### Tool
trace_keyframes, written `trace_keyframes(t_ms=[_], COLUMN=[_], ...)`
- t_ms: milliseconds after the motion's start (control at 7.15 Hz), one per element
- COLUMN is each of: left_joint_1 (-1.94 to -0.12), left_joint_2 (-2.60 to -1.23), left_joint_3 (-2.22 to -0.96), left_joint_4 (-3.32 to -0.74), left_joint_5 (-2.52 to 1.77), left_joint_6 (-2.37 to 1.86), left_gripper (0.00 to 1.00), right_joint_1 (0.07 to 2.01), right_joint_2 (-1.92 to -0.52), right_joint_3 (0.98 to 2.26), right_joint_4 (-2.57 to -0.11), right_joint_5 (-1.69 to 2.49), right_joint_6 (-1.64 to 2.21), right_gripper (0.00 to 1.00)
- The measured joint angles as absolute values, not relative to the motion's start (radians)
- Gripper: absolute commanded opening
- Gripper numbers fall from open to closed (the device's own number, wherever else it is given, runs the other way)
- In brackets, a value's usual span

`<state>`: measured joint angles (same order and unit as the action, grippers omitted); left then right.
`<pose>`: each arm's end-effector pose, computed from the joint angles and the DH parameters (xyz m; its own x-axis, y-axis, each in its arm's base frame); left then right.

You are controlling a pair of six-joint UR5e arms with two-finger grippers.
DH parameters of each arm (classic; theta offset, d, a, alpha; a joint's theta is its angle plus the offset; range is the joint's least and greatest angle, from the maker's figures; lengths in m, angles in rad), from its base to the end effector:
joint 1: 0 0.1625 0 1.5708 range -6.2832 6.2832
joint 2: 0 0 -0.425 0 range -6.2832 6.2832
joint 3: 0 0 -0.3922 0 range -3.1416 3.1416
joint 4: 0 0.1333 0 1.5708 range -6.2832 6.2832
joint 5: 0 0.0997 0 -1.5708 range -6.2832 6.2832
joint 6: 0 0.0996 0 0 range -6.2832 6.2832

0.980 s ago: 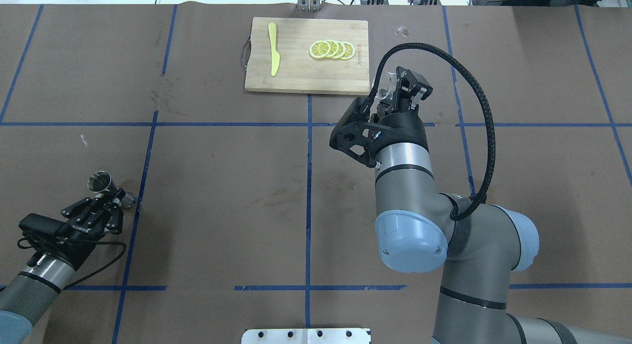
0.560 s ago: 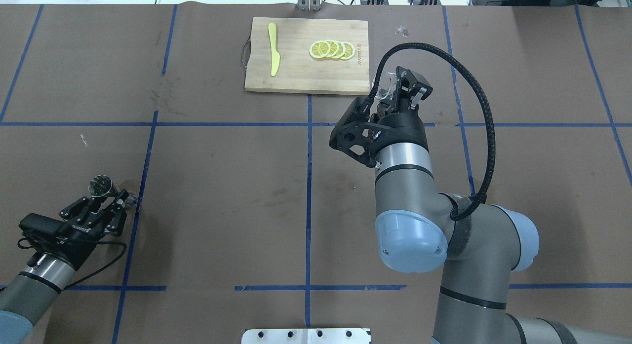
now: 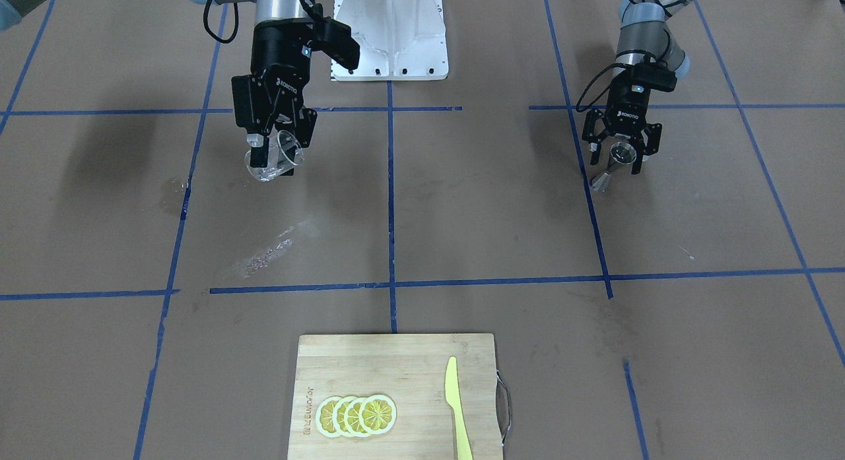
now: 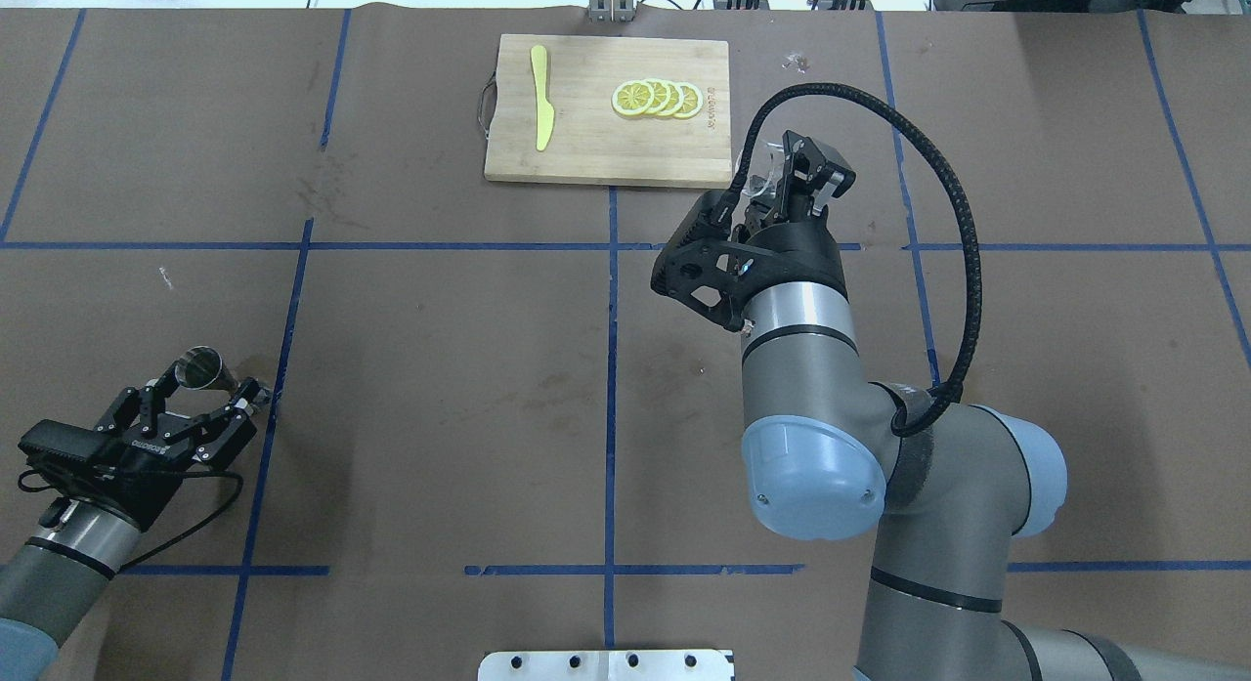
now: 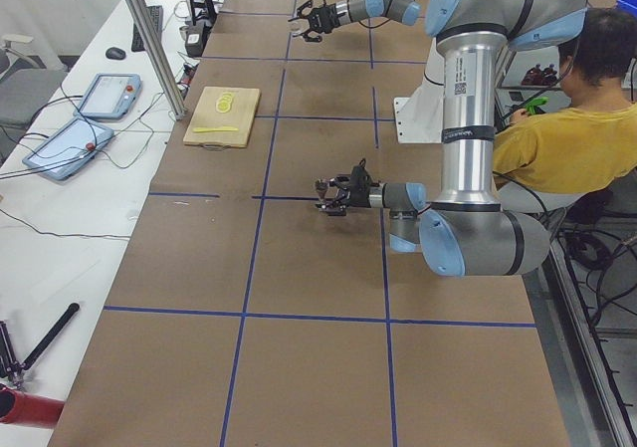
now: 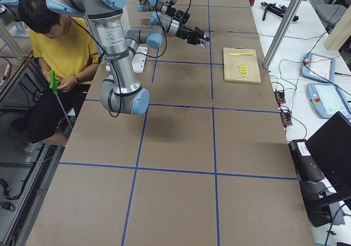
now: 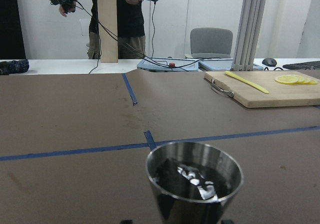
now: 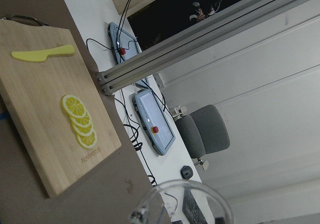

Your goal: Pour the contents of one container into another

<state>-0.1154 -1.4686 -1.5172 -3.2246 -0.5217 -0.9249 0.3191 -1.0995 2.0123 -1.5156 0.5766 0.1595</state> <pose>0.3729 -0.2643 0.5503 0.6092 0.2314 -0.7585 0.6882 0.3209 0.6507 -0.4391 -0.3734 0.1795 0.9017 -0.2689 -0.3384 0.4002 0.2234 0.8888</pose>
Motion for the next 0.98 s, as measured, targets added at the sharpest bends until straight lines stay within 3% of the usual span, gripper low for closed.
trace_keyframes(t_ms=[980], left_joint_1=[-0.139], left_joint_2=[-1.418], left_joint_3=[-1.706], left_joint_4=[-3.339], left_joint_5=[-0.548], left_joint_6=[-0.753], left_gripper=[0.99], right_joint_1=[0.319], right_joint_2=[-1.099], right_joint_3=[2.012], right_joint_4=[-1.516], right_joint_5=[0.577], right_joint_6=[0.16], right_gripper=[0.0])
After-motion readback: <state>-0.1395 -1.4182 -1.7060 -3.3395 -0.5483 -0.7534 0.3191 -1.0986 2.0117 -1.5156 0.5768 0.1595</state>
